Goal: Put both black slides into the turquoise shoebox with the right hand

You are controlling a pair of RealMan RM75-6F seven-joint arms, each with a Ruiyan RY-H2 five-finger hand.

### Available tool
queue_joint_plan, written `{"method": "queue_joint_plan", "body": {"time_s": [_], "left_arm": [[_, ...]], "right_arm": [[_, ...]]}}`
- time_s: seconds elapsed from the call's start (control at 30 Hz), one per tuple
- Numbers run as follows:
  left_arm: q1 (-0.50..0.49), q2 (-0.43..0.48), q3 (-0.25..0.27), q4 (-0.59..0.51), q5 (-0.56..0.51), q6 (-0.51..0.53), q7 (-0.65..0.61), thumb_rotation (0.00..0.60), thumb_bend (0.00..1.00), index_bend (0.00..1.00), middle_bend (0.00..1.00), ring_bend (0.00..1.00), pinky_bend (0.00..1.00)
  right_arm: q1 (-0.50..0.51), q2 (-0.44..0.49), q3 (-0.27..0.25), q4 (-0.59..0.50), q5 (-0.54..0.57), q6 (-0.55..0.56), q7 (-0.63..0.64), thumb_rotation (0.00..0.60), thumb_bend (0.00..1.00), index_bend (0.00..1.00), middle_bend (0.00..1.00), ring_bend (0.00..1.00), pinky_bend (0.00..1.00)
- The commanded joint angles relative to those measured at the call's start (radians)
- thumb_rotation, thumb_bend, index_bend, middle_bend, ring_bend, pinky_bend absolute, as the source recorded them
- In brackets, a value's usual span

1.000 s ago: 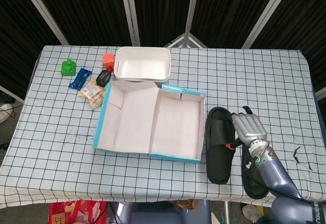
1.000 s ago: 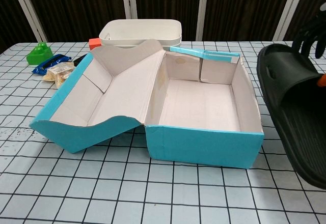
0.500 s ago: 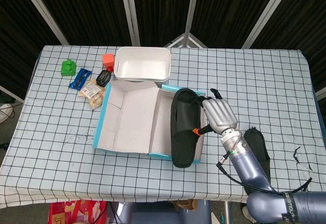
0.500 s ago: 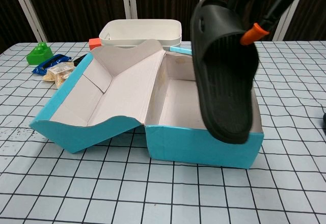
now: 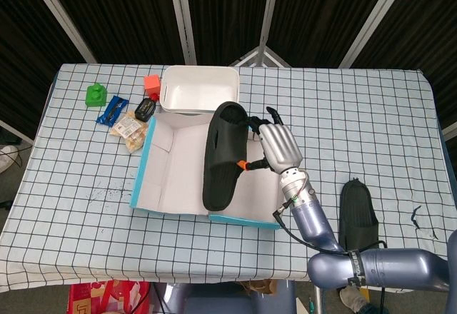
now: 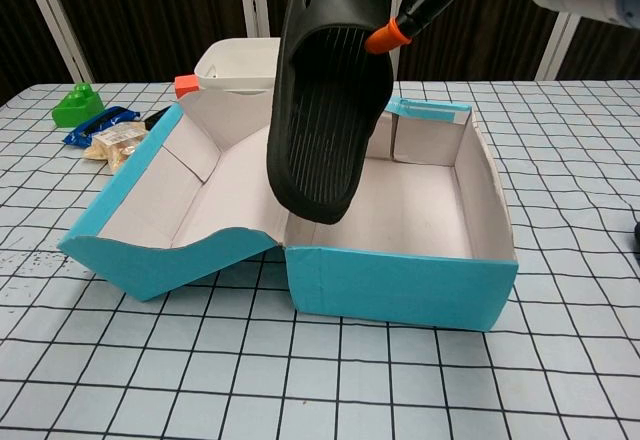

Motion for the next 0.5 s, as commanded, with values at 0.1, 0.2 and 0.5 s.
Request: {"method": "queue_joint_plan", "body": {"time_s": [0.1, 0.2, 0.5], "left_arm": [[0.000, 0.000, -0.002, 0.003, -0.006, -0.002, 0.003, 0.600, 0.36, 0.02, 0.00, 0.00, 0.00], [-0.001, -0.002, -0.003, 0.005, -0.008, -0.002, 0.007, 0.600, 0.36, 0.02, 0.00, 0.00, 0.00], [-0.004, -0.007, -0.003, 0.007, -0.010, -0.007, 0.020, 0.600, 0.36, 0.02, 0.00, 0.00, 0.00]], "right_arm": [[-0.020, -0.038, -0.002, 0.068, -0.039, -0.047, 0.038, 0.600, 0.38, 0.62, 0.51, 0.35, 0.03], [-0.029, -0.049, -0.005, 0.096, -0.051, -0.063, 0.043, 0.600, 0.39, 0.62, 0.51, 0.35, 0.15], [-0.048, -0.072, -0.006, 0.124, -0.072, -0.088, 0.032, 0.600, 0.38, 0.62, 0.51, 0.36, 0.35]]}}
